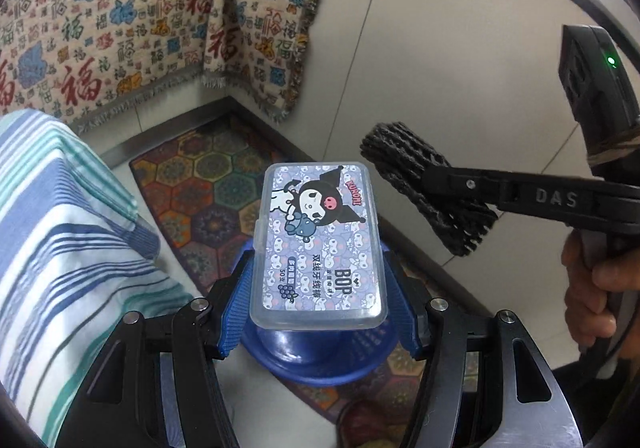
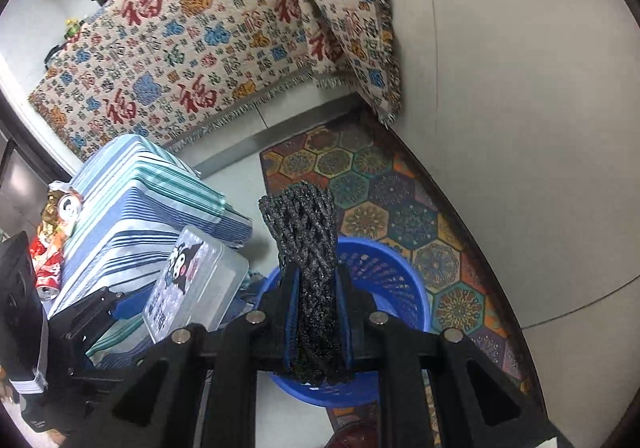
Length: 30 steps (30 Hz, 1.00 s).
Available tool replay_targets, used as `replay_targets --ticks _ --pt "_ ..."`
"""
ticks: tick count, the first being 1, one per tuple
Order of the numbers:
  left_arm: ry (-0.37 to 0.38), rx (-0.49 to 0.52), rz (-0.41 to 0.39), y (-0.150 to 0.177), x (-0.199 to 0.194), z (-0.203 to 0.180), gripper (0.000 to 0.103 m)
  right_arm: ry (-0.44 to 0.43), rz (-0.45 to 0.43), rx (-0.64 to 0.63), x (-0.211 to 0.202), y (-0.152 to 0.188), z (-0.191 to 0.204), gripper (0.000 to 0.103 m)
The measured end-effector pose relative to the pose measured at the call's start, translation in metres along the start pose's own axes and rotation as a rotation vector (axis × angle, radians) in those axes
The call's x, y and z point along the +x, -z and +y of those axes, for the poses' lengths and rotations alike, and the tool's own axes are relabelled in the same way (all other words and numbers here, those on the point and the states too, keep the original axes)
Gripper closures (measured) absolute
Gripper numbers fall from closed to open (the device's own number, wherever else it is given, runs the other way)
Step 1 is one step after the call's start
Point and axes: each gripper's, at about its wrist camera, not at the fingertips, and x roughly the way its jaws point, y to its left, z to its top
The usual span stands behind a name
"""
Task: Collect trash
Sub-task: 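Carry box and net to the blue wastebasket and open both tools, then return both tools to the table above the remaining trash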
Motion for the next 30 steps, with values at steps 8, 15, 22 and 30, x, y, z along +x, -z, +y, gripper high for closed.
replay_targets --ticks 8,15,22,30 --pt "0.009 -0.012 0.049 0.004 0.032 0.0 0.04 0.024 0.045 0.043 0.022 0.001 -0.017 0.084" --pt "0.011 0.03 0.032 0.007 0.043 -0.003 0.023 0.025 0.076 0.072 0.035 0.001 -0.022 0.074" --pt "0.012 0.003 0.027 0.001 0.043 0.005 0.023 0.029 0.083 0.076 0.036 0.0 -0.021 0.063" --pt "0.006 -0.046 -0.047 0.0 -0.015 0.022 0.023 0.03 -0.022 -0.005 0.011 -0.012 0.01 0.063"
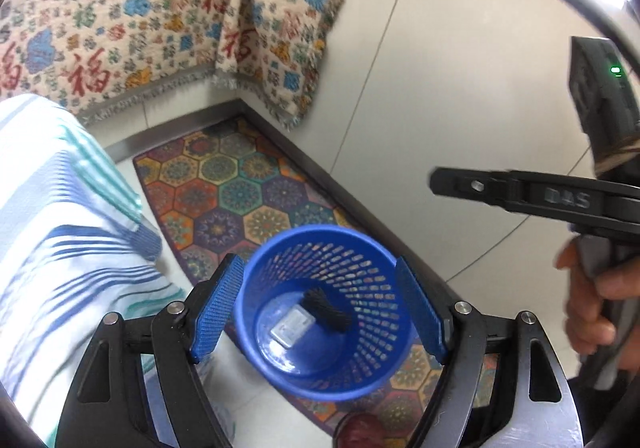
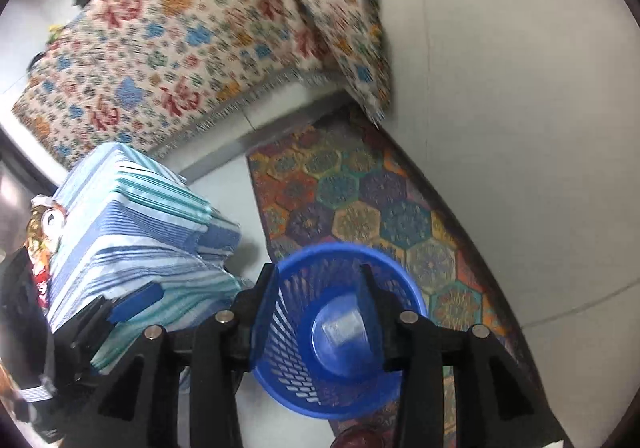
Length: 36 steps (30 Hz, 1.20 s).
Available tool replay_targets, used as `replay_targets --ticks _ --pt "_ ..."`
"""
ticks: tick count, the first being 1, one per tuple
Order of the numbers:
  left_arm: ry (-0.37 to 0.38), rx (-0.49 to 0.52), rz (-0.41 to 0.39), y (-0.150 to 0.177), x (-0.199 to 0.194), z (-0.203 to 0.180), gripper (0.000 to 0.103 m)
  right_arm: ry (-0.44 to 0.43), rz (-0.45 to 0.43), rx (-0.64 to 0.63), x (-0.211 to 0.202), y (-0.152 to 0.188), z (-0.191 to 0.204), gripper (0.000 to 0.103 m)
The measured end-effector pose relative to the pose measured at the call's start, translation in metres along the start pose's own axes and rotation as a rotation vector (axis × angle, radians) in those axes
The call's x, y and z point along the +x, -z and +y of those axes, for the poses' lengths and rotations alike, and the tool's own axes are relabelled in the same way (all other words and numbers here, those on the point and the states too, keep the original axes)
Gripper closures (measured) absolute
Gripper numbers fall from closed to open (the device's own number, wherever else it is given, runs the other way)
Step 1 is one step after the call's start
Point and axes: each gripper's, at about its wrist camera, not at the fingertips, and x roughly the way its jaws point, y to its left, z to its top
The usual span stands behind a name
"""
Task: Collect trash
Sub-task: 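Return both tools to the table above the remaining trash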
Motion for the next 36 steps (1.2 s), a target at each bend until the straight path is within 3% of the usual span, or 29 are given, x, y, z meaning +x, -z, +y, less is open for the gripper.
replay_targets --ticks 6,9,15,20,23,32,36 --pt "-0.041 -0.001 -0.073 0.024 -0.089 0.027 0.015 -0.009 -0.127 -0.179 -0.031 -0.003 0.069 0.062" --pt "-0.089 -0.005 -0.078 0.046 -0.13 0.052 0.014 -0.06 -0.162 -0.292 -0.041 0.009 0.119 0.059" --pt "-0.225 -0.064 -0.017 0.093 -0.189 0.124 0.014 -0.211 -0.116 -0.505 -0.037 0.052 0.222 0.059" --pt "-0.343 -0.161 0.028 0.113 -0.222 0.2 0.014 -0.301 -0.066 -0.633 -0.024 0.089 0.292 0.057" --pt "-0.416 -0.226 0.004 0.117 -0.239 0.246 0.014 -0.329 -0.042 -0.65 -0.012 0.102 0.321 0.048" --pt "-0.526 -0.364 -0.095 0.132 -0.273 0.336 0.014 -0.274 0.013 -0.675 0.014 0.12 0.354 0.047" --pt "-0.473 -0.446 -0.172 0.125 -0.291 0.347 0.016 -0.25 -0.002 -0.703 0.014 0.123 0.355 0.047"
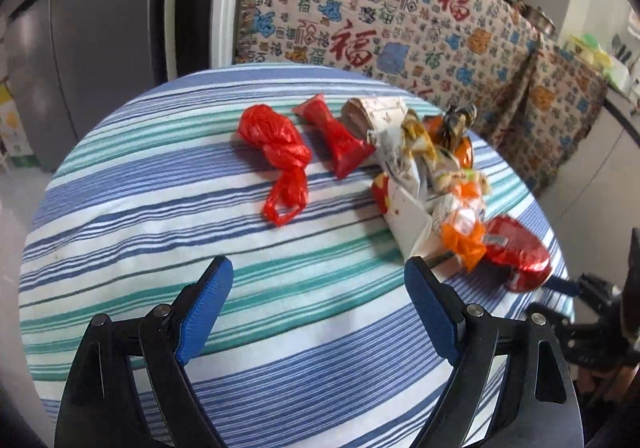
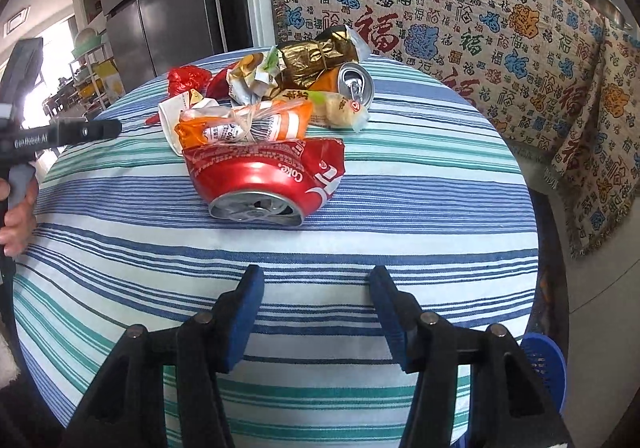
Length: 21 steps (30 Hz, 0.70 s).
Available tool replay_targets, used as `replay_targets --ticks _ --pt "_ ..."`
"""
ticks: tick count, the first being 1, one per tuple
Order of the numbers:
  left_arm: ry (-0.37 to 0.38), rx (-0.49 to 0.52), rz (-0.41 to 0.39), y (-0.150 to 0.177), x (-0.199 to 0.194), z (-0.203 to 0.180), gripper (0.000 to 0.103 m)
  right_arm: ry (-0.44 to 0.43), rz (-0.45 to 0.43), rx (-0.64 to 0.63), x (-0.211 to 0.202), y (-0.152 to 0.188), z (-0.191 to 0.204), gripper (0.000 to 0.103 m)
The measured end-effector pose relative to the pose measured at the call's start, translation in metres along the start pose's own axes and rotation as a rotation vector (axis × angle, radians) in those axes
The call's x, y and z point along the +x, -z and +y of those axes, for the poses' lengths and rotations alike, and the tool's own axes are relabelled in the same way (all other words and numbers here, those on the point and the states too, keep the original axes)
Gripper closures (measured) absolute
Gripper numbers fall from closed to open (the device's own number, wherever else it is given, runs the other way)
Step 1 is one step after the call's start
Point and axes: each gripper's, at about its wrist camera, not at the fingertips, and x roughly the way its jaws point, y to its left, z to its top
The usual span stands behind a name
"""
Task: Collect trash
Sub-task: 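Return both tools to the table above the remaining trash, then grasp the paper cup with the left tool while the right tool grasps the red can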
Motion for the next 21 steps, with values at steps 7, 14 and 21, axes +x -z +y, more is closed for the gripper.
replay_targets --ticks 7,14,21 --pt "0.041 0.078 0.007 -0.01 0.02 -0.044 0.027 0.019 -0.049 0.041 -0.01 -0.003 -0.013 0.047" --pt "-0.001 0.062 0.031 -0.014 0.043 -0.048 0.037 -0.011 -0.132 0.047 -0.026 -0.01 -0.018 0.047" --pt "0.02 0.119 0.075 -0.005 0.051 -0.051 0.096 -0.085 -0.153 0.011 -0.024 -0.011 -0.003 0.043"
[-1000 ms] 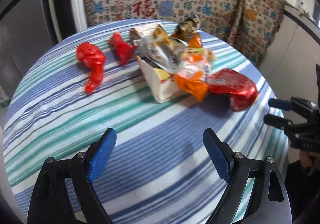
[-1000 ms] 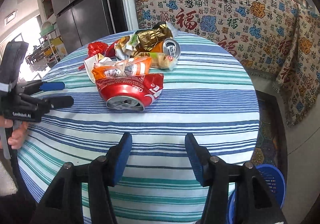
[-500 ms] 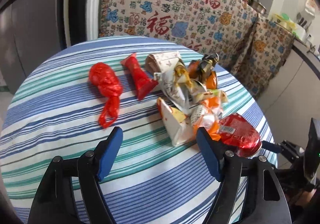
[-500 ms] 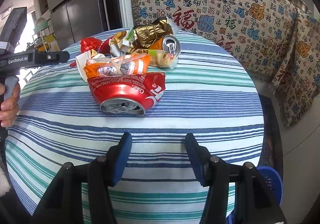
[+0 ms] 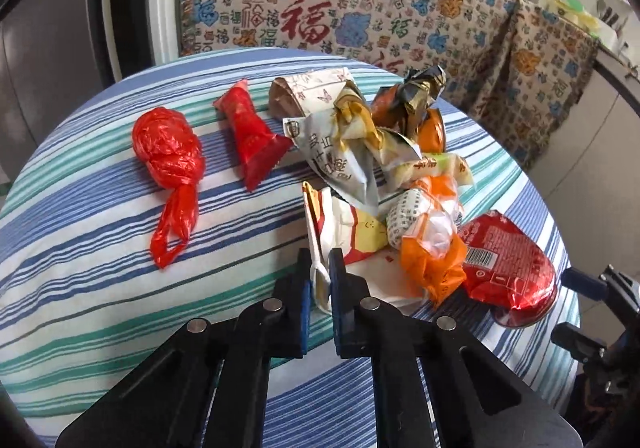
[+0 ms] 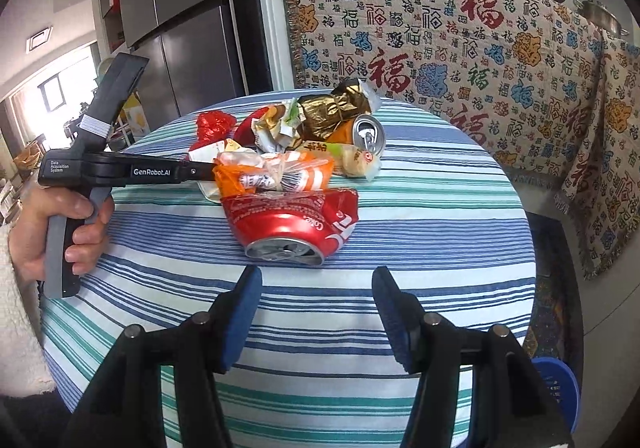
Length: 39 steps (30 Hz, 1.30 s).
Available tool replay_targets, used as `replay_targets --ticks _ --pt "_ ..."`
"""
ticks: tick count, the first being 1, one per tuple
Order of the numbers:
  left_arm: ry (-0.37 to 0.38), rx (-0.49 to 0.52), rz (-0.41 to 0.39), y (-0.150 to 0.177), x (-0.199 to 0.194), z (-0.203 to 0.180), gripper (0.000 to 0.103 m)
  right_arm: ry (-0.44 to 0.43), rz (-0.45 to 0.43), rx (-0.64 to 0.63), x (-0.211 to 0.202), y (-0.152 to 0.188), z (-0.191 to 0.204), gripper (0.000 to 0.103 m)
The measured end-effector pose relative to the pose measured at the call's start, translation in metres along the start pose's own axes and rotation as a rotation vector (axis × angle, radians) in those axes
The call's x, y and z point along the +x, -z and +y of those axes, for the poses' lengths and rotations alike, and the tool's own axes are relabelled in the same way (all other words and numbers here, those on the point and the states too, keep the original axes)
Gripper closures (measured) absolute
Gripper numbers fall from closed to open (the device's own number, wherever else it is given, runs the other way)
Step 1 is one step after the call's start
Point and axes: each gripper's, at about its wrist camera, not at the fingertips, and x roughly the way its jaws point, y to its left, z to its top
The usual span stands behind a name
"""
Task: Collect trash
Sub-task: 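Grasp the paper cup with the left tool while the right tool grasps the red can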
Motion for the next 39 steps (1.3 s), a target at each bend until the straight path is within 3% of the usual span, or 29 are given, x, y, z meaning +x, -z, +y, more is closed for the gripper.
replay_targets --ticks 5,12,13,15,17,19,20,21,22,39 --pt "-0.045 0.019 -0.014 0.008 -0.022 0.006 0.096 0.002 -0.016 -0.007 0.004 -0.005 0.008 0.021" --pt "-0.062 -0.003 0.013 0.026 -0.031 0.014 0.093 0.052 -0.017 -0.097 0.02 -0.02 0.035 0.021" --pt "-0.062 -0.001 0.018 0.027 -0.03 0.014 0.09 0.067 -0.004 -0.112 0.026 -0.021 0.038 0.021" --pt "-0.068 0.007 0.023 0.029 -0.028 0.014 0.069 0.096 0.011 -0.126 0.034 -0.022 0.042 0.021" --pt "-0.077 0.007 0.016 0.029 -0.027 0.015 0.065 0.124 0.024 -0.122 0.04 -0.022 0.042 0.022" --pt "-0.073 0.003 0.016 0.028 -0.027 0.016 0.066 0.132 0.036 -0.09 0.042 -0.022 0.036 0.029" --pt "-0.07 0.002 0.017 0.028 -0.027 0.017 0.072 0.136 0.037 -0.072 0.042 -0.023 0.033 0.029" --pt "-0.065 0.004 0.019 0.027 -0.026 0.016 0.092 0.14 0.04 -0.059 0.041 -0.024 0.031 0.03" --pt "-0.057 0.008 0.026 0.027 -0.025 0.016 0.095 0.138 0.042 -0.048 0.041 -0.025 0.028 0.03" --pt "-0.04 -0.033 -0.102 0.013 -0.059 0.01 0.097 0.117 -0.027 0.055 -0.011 -0.024 -0.013 0.033"
